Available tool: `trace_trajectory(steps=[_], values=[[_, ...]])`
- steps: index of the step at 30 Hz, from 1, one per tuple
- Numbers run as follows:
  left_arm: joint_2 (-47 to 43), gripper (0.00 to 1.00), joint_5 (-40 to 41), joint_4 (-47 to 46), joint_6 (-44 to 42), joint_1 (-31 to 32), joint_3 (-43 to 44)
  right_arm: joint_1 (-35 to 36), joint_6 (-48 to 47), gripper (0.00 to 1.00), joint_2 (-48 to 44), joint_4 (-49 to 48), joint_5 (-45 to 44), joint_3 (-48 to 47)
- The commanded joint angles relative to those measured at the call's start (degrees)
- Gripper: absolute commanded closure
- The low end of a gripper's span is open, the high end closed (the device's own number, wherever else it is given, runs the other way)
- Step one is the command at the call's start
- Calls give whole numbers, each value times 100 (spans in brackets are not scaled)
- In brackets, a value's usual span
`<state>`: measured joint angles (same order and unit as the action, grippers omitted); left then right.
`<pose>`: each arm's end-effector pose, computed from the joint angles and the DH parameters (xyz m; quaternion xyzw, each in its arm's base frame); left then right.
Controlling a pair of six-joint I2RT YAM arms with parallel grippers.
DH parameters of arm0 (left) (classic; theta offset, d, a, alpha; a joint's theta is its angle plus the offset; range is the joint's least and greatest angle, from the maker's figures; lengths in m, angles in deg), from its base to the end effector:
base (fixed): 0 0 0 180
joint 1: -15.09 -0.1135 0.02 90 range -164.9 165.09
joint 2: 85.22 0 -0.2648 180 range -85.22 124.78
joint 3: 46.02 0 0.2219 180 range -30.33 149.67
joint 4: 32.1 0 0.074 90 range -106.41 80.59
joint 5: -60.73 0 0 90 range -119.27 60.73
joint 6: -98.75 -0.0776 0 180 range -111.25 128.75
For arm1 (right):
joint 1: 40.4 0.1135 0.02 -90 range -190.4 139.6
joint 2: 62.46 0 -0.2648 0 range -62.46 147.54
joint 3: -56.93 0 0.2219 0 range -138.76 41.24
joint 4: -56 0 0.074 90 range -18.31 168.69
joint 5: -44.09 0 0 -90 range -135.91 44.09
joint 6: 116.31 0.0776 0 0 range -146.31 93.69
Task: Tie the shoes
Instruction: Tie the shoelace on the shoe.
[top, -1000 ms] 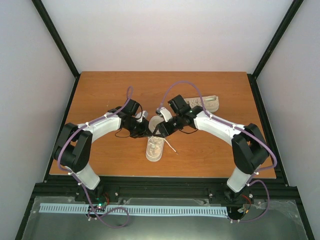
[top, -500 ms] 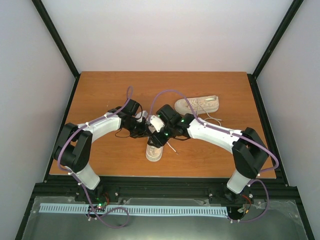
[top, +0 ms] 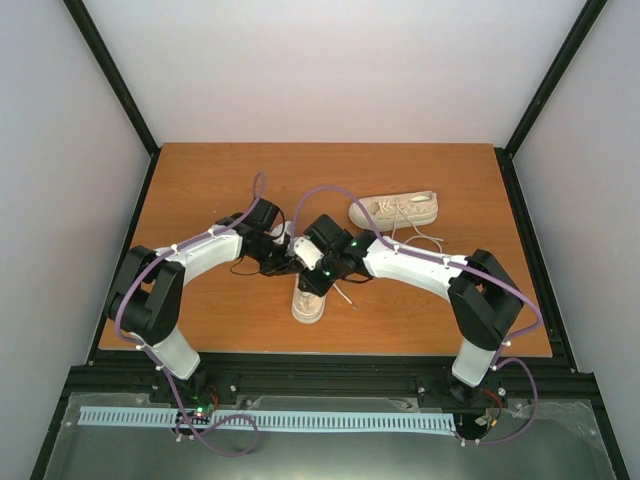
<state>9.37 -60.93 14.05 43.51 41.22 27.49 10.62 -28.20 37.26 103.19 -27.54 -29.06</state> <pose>0.2536 -0.1698 0.1685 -0.0173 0.9445 -0.3268 0.0282 0.2024 0.2890 0.1928 -0.4616 0.8376 0.2436 0.1612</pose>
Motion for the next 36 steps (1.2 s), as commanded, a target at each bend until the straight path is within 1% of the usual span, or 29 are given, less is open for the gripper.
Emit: trace_trajectory(steps=[1,2,3,7,11,14,22,36], values=[[-115,99,43,4,74,-3,54,65,66,87,81,-31,-270,-237],[-128,99,65,15,74,-3,54,54,126,94,87,-26,-334,-272],[-135,99,110,22,73,-3,54,14,191,97,99,-18,-325,-326],[-209,99,374,82,48,-3,52,-416,583,97,246,34,102,-538],[-189,99,464,116,20,-3,45,-877,873,97,445,-27,770,-557],[-202,99,644,167,22,-3,49,-1101,967,97,585,-6,987,-519],[-254,99,1047,212,48,-19,27,-1490,1242,97,634,-149,1194,-233],[-365,99,1657,272,51,-139,-58,-1774,1457,97,481,-205,1186,192]])
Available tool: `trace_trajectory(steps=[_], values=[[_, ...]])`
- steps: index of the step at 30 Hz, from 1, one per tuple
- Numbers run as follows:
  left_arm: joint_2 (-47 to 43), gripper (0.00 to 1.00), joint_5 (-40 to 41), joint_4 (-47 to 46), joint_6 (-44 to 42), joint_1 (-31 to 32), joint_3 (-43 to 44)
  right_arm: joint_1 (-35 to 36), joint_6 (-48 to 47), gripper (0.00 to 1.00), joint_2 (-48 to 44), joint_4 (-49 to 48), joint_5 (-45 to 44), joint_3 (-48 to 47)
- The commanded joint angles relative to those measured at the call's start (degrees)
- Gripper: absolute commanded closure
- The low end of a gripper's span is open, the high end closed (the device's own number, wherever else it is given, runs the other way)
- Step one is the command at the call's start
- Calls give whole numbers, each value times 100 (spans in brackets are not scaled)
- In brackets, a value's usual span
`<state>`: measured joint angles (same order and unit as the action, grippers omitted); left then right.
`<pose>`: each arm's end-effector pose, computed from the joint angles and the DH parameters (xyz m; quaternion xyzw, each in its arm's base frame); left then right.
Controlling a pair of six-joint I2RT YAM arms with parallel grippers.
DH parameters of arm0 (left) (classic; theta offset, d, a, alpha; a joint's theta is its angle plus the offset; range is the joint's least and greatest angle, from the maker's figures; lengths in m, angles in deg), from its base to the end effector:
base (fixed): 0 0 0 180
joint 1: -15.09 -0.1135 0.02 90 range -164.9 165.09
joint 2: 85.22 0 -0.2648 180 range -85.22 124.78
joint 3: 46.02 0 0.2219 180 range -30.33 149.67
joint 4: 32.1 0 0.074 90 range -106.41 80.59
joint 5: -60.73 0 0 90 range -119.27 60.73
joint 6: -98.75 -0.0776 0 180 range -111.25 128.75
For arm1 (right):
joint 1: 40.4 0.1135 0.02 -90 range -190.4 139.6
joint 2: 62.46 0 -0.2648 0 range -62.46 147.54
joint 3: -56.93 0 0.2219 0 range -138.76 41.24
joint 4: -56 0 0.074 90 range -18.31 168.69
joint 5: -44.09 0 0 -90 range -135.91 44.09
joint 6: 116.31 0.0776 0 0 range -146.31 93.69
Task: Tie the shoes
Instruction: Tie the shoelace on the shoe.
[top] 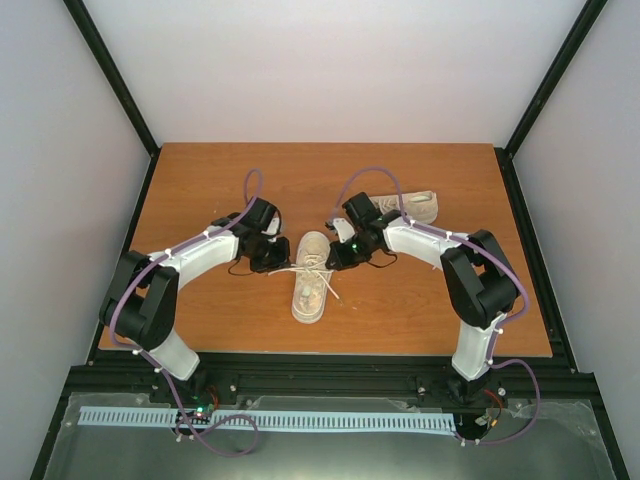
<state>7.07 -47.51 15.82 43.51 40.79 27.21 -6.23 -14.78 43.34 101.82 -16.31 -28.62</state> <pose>0.2581 -0.1511 0.1697 -0.0449 0.9670 -0.2334 0.0920 0.2744 0.2326 0.1622 -0.2376 0.9170 0.3081 0.0877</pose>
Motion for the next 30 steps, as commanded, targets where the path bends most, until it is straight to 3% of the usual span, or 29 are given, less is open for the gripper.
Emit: trace_trajectory(steps=[1,30], values=[[-144,99,366,92,44,-118,-37,-105,144,97,-140,-85,71,182],[-371,99,891,182,179,-670,-532,-419,297,97,-437,-196,89,883]])
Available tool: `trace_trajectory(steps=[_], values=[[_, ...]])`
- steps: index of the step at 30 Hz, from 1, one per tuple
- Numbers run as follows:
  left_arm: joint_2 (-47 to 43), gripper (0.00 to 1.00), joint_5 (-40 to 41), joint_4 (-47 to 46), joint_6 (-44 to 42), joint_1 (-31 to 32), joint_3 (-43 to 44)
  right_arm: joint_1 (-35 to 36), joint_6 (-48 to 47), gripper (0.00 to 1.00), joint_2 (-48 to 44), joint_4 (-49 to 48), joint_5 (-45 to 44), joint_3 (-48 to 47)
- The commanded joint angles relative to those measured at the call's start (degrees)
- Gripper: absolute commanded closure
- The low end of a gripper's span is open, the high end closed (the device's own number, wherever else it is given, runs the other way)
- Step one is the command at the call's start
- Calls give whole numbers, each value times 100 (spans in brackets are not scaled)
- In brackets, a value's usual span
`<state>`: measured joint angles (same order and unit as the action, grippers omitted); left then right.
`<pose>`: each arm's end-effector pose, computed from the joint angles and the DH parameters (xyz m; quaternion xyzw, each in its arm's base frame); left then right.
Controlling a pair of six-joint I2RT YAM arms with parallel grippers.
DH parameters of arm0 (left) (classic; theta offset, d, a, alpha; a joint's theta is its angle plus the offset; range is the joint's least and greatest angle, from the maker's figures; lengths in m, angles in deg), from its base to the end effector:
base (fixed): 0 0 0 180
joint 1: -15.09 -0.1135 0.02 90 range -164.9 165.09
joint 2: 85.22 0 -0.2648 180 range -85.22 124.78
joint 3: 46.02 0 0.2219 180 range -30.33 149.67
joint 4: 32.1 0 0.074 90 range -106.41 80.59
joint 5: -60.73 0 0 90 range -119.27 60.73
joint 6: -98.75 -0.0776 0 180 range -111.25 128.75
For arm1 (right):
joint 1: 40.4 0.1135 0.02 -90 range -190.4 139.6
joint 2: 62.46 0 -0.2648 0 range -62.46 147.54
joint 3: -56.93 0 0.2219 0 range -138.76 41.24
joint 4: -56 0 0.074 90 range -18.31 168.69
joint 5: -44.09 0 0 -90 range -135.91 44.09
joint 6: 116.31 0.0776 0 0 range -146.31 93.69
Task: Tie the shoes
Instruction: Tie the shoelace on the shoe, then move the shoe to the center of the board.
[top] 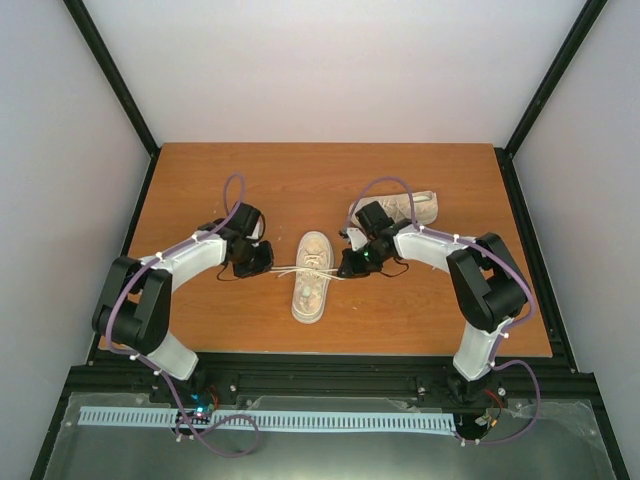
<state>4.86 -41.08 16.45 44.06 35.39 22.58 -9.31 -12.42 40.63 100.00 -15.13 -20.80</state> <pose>0.2553 -0.1114 0.1561 -0.1103 0.9736 -0.1701 0.1053 0.2622 0.2045 0.1447 -0.1888 0.9308 0.3073 0.0597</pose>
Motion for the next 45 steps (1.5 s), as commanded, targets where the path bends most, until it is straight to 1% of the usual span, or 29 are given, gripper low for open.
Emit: trace_trajectory(steps=[1,7,11,12,13,14,15,16,17,18,19,21,23,24,27,31,37,39,41,43,45], values=[[-152,100,276,134,134,-135,-75,-120,59,97,-160,-17,-39,105],[-182,99,288,131,133,-192,-132,-160,87,97,-166,-73,-12,193],[-327,99,-148,-150,-47,-193,-138,-177,67,97,-267,-116,94,150],[-379,91,-275,-168,-111,-191,-96,-178,61,96,-297,-91,105,96],[-438,73,-355,-136,-154,-188,-31,-186,51,91,-334,-21,91,43],[-530,50,-357,-48,-186,-184,60,-202,52,83,-386,37,53,-5],[-639,36,-302,49,-228,-172,154,-225,56,72,-446,89,3,-40],[-763,26,-265,143,-275,-148,260,-253,75,59,-518,123,-42,-52],[-877,22,-298,231,-309,-127,326,-293,100,48,-601,152,-93,-41],[-961,20,-412,282,-340,-111,361,-331,123,41,-696,175,-138,-10],[-1007,19,-623,309,-353,-98,362,-366,143,36,-794,183,-169,34],[-988,18,-1110,324,-321,-54,298,-428,182,29,-1011,171,-244,125],[-920,18,-1456,235,-285,94,188,-494,243,18,-1185,135,-324,219],[-872,18,-1587,168,-259,207,132,-537,294,17,-1270,105,-381,267],[-723,18,-1885,-73,-175,377,36,-686,458,15,-1520,23,-642,377],[-391,20,-2088,-204,-126,413,44,-928,547,13,-1778,3,-807,423],[33,25,-2158,-461,-17,492,-103,-1052,602,13,-1968,-12,-877,452],[155,26,-2233,-701,-15,501,-158,-1070,657,13,-2011,-23,-969,452],[326,29,-2288,-813,0,514,-166,-1110,725,13,-2052,-26,-1092,412],[535,35,-2378,-975,23,536,-177,-1215,777,13,-2049,27,-1188,305],[651,46,-2435,-1185,102,538,-215,-1350,749,13,-1993,160,-1356,119]])
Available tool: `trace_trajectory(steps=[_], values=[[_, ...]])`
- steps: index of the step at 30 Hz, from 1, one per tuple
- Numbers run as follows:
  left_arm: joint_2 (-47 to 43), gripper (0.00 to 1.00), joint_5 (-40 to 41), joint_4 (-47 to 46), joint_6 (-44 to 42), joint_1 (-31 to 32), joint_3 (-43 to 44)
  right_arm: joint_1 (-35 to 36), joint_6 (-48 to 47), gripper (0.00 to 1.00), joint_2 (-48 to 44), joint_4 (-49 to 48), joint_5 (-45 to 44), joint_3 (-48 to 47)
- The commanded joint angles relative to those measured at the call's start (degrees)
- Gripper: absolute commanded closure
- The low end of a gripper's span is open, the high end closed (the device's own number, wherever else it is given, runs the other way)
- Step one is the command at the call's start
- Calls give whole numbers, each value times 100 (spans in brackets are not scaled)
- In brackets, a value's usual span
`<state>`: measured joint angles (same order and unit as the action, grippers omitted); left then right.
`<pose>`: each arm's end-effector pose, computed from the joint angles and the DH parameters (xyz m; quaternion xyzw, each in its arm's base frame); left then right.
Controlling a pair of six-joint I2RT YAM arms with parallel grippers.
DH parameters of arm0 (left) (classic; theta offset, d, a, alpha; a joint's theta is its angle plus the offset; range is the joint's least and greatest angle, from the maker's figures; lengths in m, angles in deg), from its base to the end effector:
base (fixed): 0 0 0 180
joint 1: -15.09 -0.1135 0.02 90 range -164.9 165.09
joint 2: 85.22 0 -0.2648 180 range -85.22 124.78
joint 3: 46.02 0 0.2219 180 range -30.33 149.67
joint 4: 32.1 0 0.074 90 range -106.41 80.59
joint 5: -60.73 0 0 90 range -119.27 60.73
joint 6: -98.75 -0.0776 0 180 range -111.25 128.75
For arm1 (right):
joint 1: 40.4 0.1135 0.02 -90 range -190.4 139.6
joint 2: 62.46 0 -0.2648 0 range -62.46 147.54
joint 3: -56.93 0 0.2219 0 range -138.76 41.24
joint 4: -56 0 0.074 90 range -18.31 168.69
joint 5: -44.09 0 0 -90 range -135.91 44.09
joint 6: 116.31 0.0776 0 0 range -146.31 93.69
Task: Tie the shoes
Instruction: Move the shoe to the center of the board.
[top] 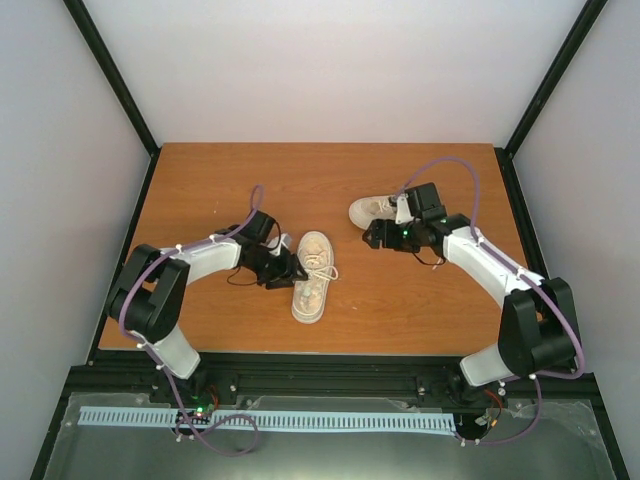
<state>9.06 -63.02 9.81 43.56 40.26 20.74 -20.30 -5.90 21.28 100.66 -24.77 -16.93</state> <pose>0.2398 -0.1603 0.1453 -0.0275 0.9426 -0.3328 0.0052 0.2671 0.1275 0.2194 -0.0533 0.9365 0.2676 0.2204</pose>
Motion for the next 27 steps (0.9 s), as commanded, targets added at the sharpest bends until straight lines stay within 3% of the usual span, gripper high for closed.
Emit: trace_trajectory(steps=[1,4,7,15,25,26,27], values=[[278,53,-174,-538,164,54,-16,-323,77,13,-27,192,-607,-403],[262,82,259,-385,144,42,98,-595,35,13,217,481,-1001,-848],[112,99,580,-271,68,-71,272,-1105,57,13,629,727,-1204,-1365],[105,99,902,334,-423,-1038,1186,-2042,243,16,1912,1000,-1393,-2452],[1319,99,536,957,-1408,-1864,2562,-2164,227,26,3036,1037,-1122,-3263],[1373,96,546,1014,-1467,-1880,2649,-2167,239,28,3124,1040,-1091,-3288],[1401,82,583,1067,-1503,-1884,2714,-2166,247,29,3200,1036,-1059,-3298]])
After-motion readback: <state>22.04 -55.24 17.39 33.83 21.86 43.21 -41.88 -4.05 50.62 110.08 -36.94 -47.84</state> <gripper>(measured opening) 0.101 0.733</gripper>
